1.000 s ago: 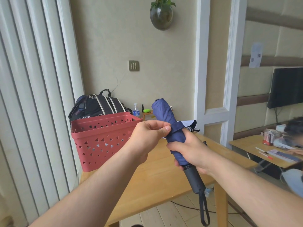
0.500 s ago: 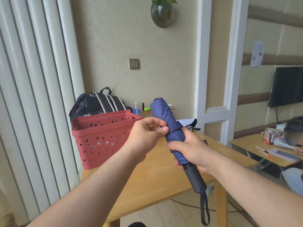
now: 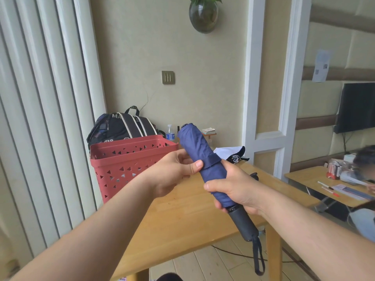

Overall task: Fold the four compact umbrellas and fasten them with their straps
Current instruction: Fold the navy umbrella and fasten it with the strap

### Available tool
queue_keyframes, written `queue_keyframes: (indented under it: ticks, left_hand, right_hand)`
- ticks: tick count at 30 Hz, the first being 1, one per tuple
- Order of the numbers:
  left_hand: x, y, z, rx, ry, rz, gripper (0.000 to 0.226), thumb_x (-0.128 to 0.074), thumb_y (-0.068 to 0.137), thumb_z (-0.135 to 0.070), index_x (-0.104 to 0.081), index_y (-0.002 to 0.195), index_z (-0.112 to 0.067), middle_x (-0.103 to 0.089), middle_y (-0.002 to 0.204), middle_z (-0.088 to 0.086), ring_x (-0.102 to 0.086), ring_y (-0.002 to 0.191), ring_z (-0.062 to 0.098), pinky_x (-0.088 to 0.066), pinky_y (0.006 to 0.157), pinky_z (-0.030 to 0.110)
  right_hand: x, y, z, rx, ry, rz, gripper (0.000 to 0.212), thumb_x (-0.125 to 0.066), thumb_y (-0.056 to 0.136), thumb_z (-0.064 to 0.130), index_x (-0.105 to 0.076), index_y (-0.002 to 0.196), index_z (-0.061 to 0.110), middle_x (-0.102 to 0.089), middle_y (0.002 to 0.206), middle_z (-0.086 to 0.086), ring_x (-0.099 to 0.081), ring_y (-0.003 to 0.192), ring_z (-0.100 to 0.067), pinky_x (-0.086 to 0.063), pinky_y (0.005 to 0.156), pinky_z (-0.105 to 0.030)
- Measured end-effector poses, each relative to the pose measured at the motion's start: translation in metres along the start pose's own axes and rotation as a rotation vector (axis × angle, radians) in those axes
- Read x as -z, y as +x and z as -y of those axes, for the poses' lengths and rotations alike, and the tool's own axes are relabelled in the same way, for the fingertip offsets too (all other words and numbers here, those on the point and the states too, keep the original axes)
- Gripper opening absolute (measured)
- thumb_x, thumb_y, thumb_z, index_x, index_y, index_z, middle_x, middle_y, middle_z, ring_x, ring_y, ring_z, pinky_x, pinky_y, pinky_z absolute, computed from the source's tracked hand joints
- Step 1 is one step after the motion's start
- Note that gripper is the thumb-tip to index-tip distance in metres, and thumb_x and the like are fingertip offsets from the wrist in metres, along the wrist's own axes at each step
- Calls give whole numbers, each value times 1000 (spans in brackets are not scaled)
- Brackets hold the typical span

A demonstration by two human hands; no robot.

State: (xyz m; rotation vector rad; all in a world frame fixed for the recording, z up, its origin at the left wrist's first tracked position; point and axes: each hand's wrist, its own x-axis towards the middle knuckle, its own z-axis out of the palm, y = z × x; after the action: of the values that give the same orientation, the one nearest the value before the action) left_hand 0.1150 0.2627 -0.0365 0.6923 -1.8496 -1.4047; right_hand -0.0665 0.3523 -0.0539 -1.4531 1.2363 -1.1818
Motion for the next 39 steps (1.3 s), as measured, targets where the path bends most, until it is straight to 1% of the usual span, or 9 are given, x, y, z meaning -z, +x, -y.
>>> queue_keyframes:
  ticks: [3,7,12,16,18,23,28,32,39]
  left_hand:
    - [1,0,3,-83,-152,-16,46,-82,85,-13,-65,126,1,-75,120,14,-72,109,25,-52,96,37]
    - [-5,1,-1,-240,-144,-186,37,-77,87,3,-65,122,-6,-77,116,14,-73,111,31,-54,96,44]
    - [-19,6,1,-239,-266,-118,55,-82,86,-18,-56,134,-12,-73,124,8,-69,119,29,-55,103,45]
    - [-22,11,-10,-80,-480,-78,46,-81,84,-43,-65,118,-17,-71,115,2,-67,110,27,-50,109,54]
    - [-23,13,-15,-71,-565,-70,34,-78,86,-38,-67,112,-20,-74,116,2,-72,104,28,-55,95,48]
    - [-25,18,-25,-73,-593,-173,24,-81,84,-22,-59,92,-14,-57,79,4,-60,65,21,-55,66,35]
    - [-27,16,-35,-167,-557,-362,17,-74,93,-14,-57,98,-13,-58,71,5,-60,57,21,-55,56,33]
    - [-31,14,-35,-147,-656,-423,14,-67,95,-9,-53,96,-11,-60,62,1,-60,45,16,-51,47,27]
    - [-21,29,-11,-65,-600,-411,19,-70,91,-10,-52,93,-12,-49,67,4,-49,48,17,-48,51,29]
  right_hand:
    - [1,0,-2,-32,68,39,41,-79,87,12,-54,119,14,-68,88,-13,-66,63,-36,-54,56,-38]
    - [7,1,-14,-29,-158,-20,46,-86,81,26,-59,119,23,-71,102,-4,-73,75,-35,-60,82,-47]
    - [-9,2,-26,76,-67,-152,34,-81,82,16,-57,105,21,-57,74,2,-46,47,-24,-43,51,-33]
    - [-22,-2,-28,15,79,21,34,-70,73,17,-50,101,16,-49,69,-5,-37,43,-21,-37,52,-33]
    - [-27,-5,-28,-33,154,99,31,-67,73,16,-47,97,14,-50,71,-7,-36,44,-20,-39,56,-35]
    - [-26,-6,-28,-23,155,164,37,-75,79,19,-52,109,16,-59,79,-8,-47,49,-24,-51,61,-39]
    - [-29,-12,-44,71,-38,66,30,-75,91,52,-54,109,39,-53,72,-5,-47,50,-23,-47,53,-35]
    - [-37,-15,-48,172,-9,-6,67,-67,75,82,-47,132,52,-47,66,-7,-38,42,-20,-38,43,-30]
    - [-53,-11,-54,78,92,-64,46,-43,94,72,-57,110,31,-48,64,-10,-35,38,-20,-36,42,-27]
